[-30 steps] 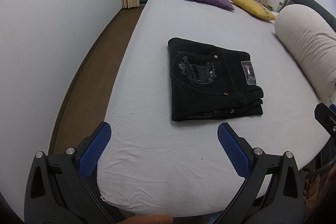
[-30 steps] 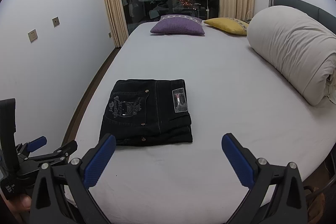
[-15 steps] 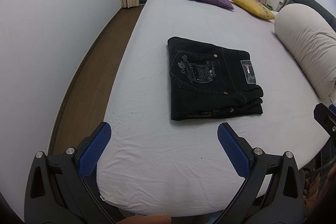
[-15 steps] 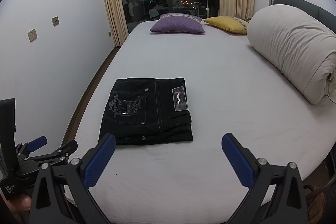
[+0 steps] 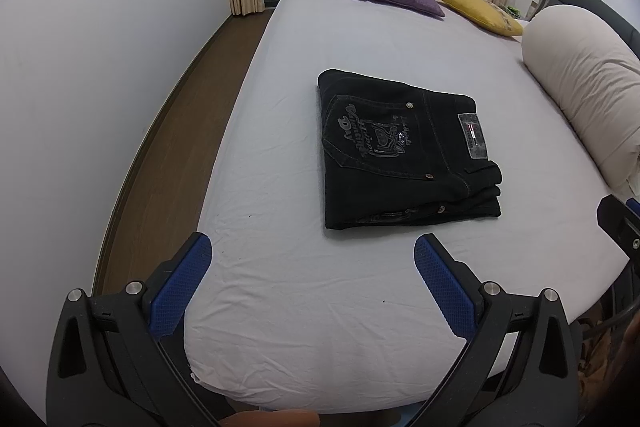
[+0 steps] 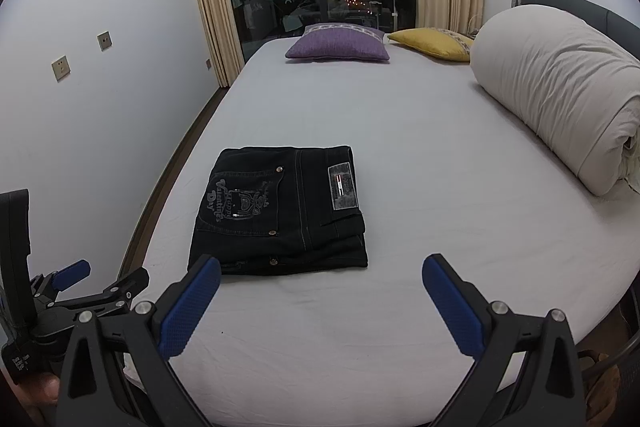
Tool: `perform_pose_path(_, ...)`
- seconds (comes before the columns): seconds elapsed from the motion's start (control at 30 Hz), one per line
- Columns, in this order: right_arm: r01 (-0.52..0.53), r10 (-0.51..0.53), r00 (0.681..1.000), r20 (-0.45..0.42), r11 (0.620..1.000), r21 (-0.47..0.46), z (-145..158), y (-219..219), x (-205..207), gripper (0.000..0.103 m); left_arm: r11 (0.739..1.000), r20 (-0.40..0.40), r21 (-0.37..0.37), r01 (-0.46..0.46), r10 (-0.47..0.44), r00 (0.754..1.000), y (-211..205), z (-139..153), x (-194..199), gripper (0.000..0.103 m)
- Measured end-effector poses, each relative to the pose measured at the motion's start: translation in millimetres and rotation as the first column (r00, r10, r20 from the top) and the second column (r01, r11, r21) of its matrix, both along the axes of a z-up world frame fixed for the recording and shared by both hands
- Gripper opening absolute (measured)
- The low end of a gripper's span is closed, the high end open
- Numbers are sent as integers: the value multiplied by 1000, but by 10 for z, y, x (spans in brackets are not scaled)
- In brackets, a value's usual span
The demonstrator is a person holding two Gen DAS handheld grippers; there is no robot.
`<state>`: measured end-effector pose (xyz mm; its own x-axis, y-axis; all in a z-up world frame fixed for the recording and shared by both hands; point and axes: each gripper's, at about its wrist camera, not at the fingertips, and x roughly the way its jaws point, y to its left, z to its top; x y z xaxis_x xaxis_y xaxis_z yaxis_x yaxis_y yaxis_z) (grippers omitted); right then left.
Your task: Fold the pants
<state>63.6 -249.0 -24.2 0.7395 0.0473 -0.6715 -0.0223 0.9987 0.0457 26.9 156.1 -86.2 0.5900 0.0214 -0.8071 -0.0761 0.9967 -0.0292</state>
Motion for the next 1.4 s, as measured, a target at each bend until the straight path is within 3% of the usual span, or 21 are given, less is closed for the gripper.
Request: perform_pose_path(1.4, 0, 0, 1000, -28, 1000, 12, -92, 44, -89, 103, 1000, -9, 3, 8, -8, 1000, 26, -20, 9, 103)
